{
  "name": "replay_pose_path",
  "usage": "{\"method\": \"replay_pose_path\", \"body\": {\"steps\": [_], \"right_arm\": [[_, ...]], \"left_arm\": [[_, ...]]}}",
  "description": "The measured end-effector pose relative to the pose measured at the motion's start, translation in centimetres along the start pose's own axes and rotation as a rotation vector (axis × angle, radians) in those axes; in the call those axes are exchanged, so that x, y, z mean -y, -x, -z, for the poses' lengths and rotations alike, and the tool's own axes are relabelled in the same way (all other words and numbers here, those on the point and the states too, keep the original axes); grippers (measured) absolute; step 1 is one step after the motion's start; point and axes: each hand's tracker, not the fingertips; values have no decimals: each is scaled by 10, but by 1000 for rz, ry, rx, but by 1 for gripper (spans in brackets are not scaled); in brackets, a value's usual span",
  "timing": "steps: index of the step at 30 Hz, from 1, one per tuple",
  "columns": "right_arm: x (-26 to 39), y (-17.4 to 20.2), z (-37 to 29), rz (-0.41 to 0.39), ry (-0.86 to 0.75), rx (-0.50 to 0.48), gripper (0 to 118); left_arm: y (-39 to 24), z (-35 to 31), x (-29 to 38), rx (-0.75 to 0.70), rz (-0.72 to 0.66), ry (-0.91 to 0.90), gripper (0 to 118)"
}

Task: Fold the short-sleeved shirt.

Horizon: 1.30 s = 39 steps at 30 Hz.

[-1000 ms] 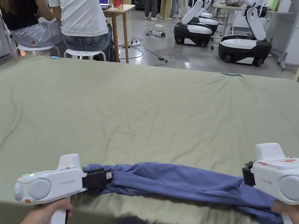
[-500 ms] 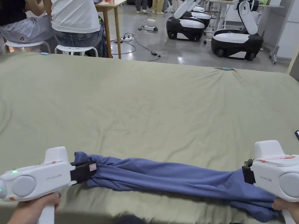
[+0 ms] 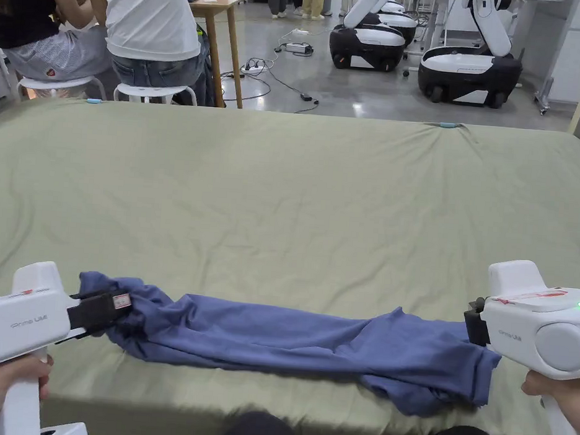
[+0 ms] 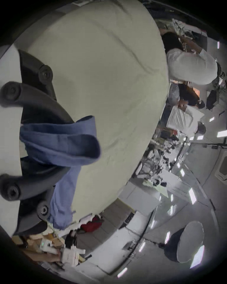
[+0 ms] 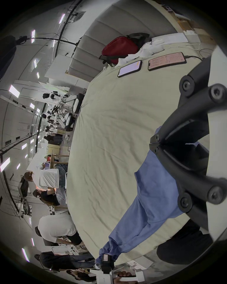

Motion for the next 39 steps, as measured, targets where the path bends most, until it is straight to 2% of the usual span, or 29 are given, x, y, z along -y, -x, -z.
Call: {"method": "replay_pose_path", "body": {"steps": [5,7,11,14,17,18,19,20,23,25,28,29,30,31,32,33,34,35,39], "right_arm": [[3,-2,1,2,-2,-4,0],[7,-5,0,5,-1,-3,0],[14,-15,-1,21,11,-2,0],[19,-22,2,23,21,6,0],[22,-26,1,31,24,9,0],[22,-27,1,36,23,8,0],[22,-27,2,38,23,7,0],[23,-26,2,39,24,7,0],[22,-25,2,40,25,1,0],[24,-23,5,38,25,-5,0],[24,-22,7,35,24,-15,0],[24,-22,6,36,23,-18,0],[24,-22,6,38,22,-20,0],[24,-22,6,39,21,-21,0],[24,-22,6,40,21,-22,0],[25,-23,6,42,20,-22,0],[25,-23,6,45,20,-23,0],[26,-24,7,47,20,-23,0],[28,-27,6,54,26,-20,0]], "left_arm": [[-76,32,14,124,106,73,19],[-96,54,19,145,100,123,19],[-118,98,35,130,129,192,19],[-108,123,46,147,99,277,19],[-119,118,53,135,166,237,23],[-118,116,51,153,158,238,30],[-119,114,48,206,144,242,43],[-121,107,43,235,144,255,65],[-129,89,34,254,204,162,113],[-132,71,21,276,215,61,118],[-104,59,-1,293,102,17,118],[-95,56,-6,289,63,28,112],[-88,54,-8,290,42,33,96],[-83,53,-9,277,54,32,72],[-82,54,-10,249,65,27,31],[-80,56,-8,208,87,34,6],[-79,61,-4,159,118,55,0],[-77,65,1,137,134,76,0],[-86,85,20,192,105,177,0]]}}
